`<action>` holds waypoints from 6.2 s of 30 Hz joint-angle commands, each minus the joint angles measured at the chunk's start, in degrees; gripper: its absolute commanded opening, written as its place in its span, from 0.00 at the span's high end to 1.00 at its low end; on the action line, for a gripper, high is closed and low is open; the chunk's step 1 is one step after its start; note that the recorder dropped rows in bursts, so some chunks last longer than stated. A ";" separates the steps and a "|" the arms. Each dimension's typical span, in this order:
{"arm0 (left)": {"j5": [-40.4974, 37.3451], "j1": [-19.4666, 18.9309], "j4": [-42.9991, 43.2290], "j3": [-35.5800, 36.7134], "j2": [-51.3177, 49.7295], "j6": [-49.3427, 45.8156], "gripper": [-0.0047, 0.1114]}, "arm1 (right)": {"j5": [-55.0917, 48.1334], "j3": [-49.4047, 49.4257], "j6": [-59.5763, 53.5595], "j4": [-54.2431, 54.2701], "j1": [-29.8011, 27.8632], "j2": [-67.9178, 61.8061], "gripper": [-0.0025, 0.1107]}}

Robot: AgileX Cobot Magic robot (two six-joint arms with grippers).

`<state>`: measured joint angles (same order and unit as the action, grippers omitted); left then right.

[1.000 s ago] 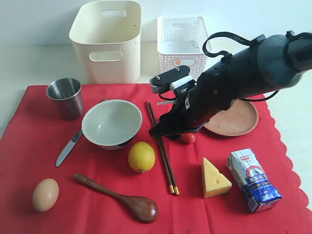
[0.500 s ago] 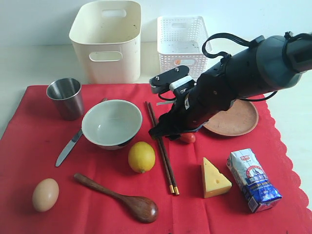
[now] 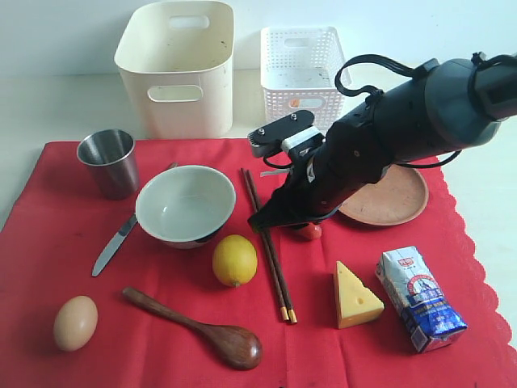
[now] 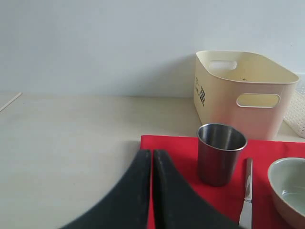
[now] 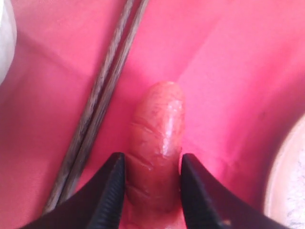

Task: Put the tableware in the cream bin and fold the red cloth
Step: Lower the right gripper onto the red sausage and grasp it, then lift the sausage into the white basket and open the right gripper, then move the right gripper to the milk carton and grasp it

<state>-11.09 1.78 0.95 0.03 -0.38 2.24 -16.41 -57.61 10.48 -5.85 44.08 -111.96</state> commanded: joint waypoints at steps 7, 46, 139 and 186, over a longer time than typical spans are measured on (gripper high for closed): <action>0.00 -0.16 -0.36 -0.03 0.38 -0.02 0.93 | -0.22 0.11 -0.39 -0.54 0.21 0.08 0.98; 0.00 -0.16 -0.36 -0.03 0.38 -0.02 0.93 | 17.44 -10.31 0.05 -12.58 -8.94 5.50 0.98; 0.00 -0.16 -0.36 -0.03 0.38 -0.02 0.93 | -28.86 -0.14 -13.53 17.80 -15.77 34.21 0.51; 0.00 -0.16 -0.36 -0.03 0.38 -0.02 0.93 | -10.97 26.21 -13.91 12.43 -12.06 22.12 0.37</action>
<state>-11.09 1.78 0.95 0.03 -0.38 2.24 -28.41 -31.76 -3.16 9.69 31.93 -87.73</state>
